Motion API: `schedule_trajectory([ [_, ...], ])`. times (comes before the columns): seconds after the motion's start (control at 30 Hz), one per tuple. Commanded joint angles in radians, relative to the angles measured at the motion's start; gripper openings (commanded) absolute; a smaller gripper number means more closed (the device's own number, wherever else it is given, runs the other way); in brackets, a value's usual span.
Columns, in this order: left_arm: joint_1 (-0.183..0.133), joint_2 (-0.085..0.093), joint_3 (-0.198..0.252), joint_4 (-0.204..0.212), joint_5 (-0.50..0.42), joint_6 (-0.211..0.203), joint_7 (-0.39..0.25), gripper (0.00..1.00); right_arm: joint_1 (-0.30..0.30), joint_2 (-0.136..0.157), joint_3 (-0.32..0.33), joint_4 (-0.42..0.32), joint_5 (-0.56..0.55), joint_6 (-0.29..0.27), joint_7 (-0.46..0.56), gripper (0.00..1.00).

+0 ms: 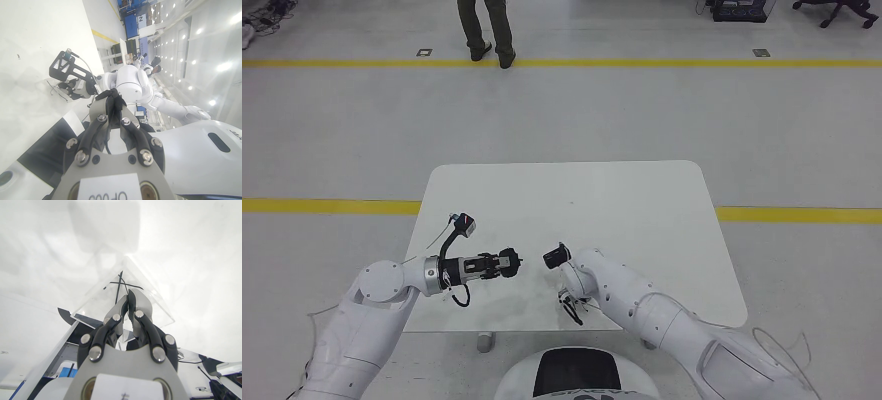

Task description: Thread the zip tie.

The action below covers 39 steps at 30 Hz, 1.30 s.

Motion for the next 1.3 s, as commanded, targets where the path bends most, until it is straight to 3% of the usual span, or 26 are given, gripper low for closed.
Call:
schedule_trajectory([
  [0.0, 0.0, 0.0, 0.0, 0.0, 0.0, 0.0, 0.0, 0.0, -0.009, 0.004, 0.011, -0.025, -0.015, 0.0, 0.011, 0.0],
  [0.23, 0.0, 0.0, 0.0, 0.0, 0.0, 0.0, 0.0, 0.0, -0.063, 0.042, 0.078, -0.156, -0.064, -0.011, 0.064, 0.0],
  [0.37, 0.0, 0.0, 0.0, 0.0, 0.0, 0.0, 0.0, 0.0, -0.111, 0.075, 0.146, -0.24, -0.068, -0.046, 0.078, 0.0],
  [0.73, 0.0, 0.0, 0.0, 0.0, 0.0, 0.0, 0.0, 0.0, -0.312, 0.177, 0.437, -0.472, 0.067, -0.268, 0.074, 0.0],
  [0.97, 0.0, 0.0, 0.0, 0.0, 0.0, 0.0, 0.0, 0.0, -0.397, 0.21, 0.566, -0.529, 0.221, -0.384, 0.043, 0.0],
  [1.13, 0.0, 0.0, 0.0, 0.0, 0.0, 0.0, 0.0, 0.0, -0.408, 0.223, 0.636, -0.487, 0.398, -0.474, 0.039, 0.0],
  [1.27, 0.0, 0.0, 0.0, 0.0, 0.0, 0.0, 0.0, 0.0, -0.408, 0.223, 0.636, -0.487, 0.398, -0.474, 0.039, 0.0],
])
